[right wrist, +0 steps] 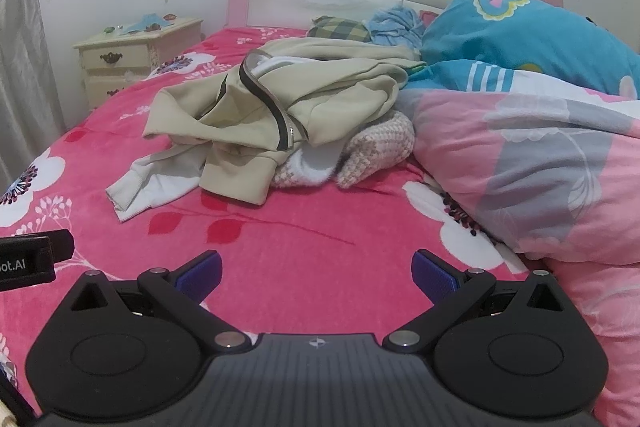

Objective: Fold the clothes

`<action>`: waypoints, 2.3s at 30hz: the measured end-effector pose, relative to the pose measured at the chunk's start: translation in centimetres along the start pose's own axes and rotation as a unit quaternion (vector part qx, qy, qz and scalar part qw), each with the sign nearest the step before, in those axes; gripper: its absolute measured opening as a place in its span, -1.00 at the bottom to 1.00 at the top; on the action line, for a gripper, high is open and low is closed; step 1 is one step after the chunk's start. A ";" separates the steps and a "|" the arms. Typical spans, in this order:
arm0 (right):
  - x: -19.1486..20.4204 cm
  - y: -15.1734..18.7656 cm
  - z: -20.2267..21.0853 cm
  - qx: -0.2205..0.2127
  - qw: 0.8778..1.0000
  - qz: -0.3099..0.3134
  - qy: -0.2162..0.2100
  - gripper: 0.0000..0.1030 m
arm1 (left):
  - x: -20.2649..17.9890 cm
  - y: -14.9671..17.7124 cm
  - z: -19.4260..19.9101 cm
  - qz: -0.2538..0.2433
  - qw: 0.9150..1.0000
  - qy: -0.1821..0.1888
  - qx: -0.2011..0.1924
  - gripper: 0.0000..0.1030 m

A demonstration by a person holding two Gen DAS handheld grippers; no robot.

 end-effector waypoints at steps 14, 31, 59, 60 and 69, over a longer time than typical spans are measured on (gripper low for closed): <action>0.5 0.0 -0.1 0.001 1.000 0.003 -0.004 1.00 | -0.1 0.0 0.0 -0.003 1.000 -0.001 -0.003 1.00; -0.2 -2.8 -2.2 -0.080 0.994 0.050 -0.047 1.00 | -1.2 -3.3 -2.9 -0.002 0.997 0.018 -0.073 1.00; 6.0 -19.5 -27.9 -0.037 0.977 0.105 -0.181 -0.82 | -4.9 -12.4 -23.3 0.135 0.985 0.104 -0.033 -1.00; 5.7 -19.5 -26.9 -0.052 0.974 0.097 -0.196 -0.87 | -4.9 -12.4 -22.9 0.134 0.984 0.108 -0.038 -1.00; 1.7 -17.3 -14.8 -0.136 0.926 0.012 -0.353 -0.90 | -5.8 -11.8 -11.1 0.085 0.969 0.196 -0.123 -1.00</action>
Point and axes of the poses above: each gripper's, at about its wrist camera, not at the fingertips, and z roughly against the way its jaws point, x to its left, y to its underside, the point moved 9 cm from there along -z, roughly the way its jaws point, and after that the axes turned 9 degrees about -y, right-handed, at the moved point
